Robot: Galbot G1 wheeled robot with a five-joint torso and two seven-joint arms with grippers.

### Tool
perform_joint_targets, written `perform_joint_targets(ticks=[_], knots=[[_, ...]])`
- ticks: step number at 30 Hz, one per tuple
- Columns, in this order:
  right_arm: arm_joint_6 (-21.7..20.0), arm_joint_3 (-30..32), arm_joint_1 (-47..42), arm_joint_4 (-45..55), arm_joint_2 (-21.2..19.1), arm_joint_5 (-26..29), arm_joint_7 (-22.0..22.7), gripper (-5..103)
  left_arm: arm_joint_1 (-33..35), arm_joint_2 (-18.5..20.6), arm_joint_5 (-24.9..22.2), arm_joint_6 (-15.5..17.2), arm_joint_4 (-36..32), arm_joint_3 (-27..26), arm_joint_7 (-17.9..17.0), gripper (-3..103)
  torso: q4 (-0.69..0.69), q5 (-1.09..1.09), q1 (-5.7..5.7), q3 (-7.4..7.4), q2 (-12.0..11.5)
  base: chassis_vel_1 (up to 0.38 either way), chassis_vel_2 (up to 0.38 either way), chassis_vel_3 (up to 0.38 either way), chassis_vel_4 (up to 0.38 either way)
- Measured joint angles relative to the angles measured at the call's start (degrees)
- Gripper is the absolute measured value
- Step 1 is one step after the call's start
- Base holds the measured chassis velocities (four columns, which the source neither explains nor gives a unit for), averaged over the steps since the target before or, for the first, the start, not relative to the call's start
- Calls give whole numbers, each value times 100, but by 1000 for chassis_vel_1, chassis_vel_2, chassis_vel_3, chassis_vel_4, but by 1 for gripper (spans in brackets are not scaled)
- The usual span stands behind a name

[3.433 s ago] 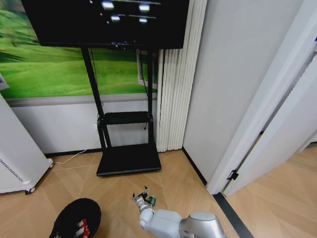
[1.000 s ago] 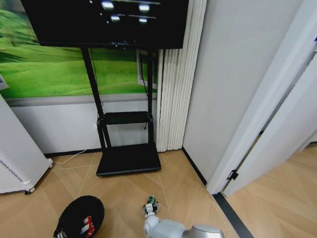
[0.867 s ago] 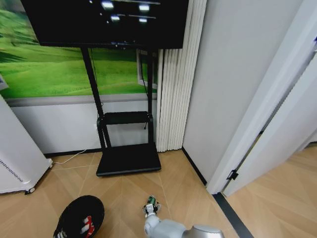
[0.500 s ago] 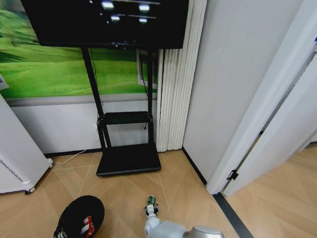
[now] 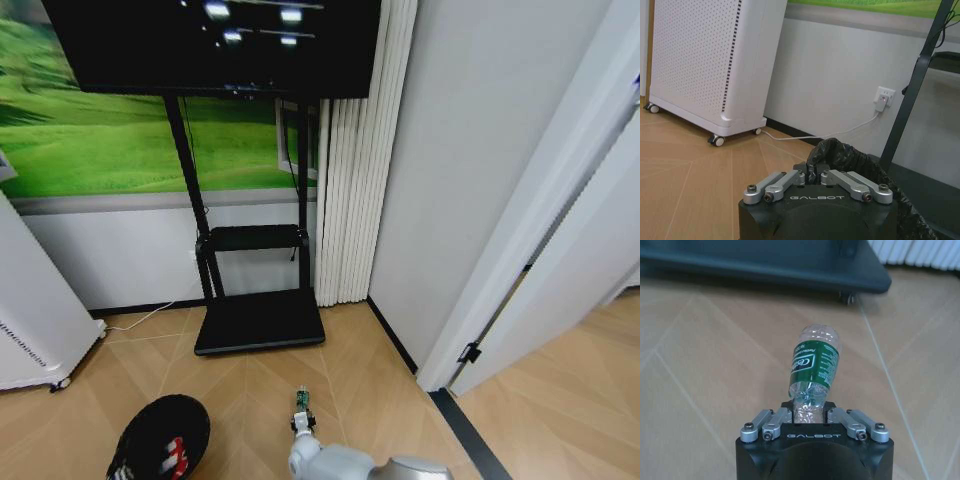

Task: Pick up the trash bin and place the garbage on the floor into it.

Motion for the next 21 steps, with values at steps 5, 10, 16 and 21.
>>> perform_joint_targets(ticks=[5,10,16,21], knots=[[421,-51,350,349,-1,-639,-33,24,-147,262,-123,167,-281,-112,-247,8,-3,0,0,0,0,0,0,0,0],[1038,-260,592,895,-198,-1642,-297,24,-152,323,-194,203,-320,-206,-288,8,0,0,0,0,0,0,0,0,0],[2215,-625,1035,933,-327,-2992,-1184,24,-166,322,-216,207,-297,-216,-272,8,-1,0,0,0,0,0,0,0,0],[2752,-727,1279,960,-378,-3565,-1629,24,-165,316,-247,204,-270,-256,-238,8,-1,0,0,0,0,0,0,0,0]])
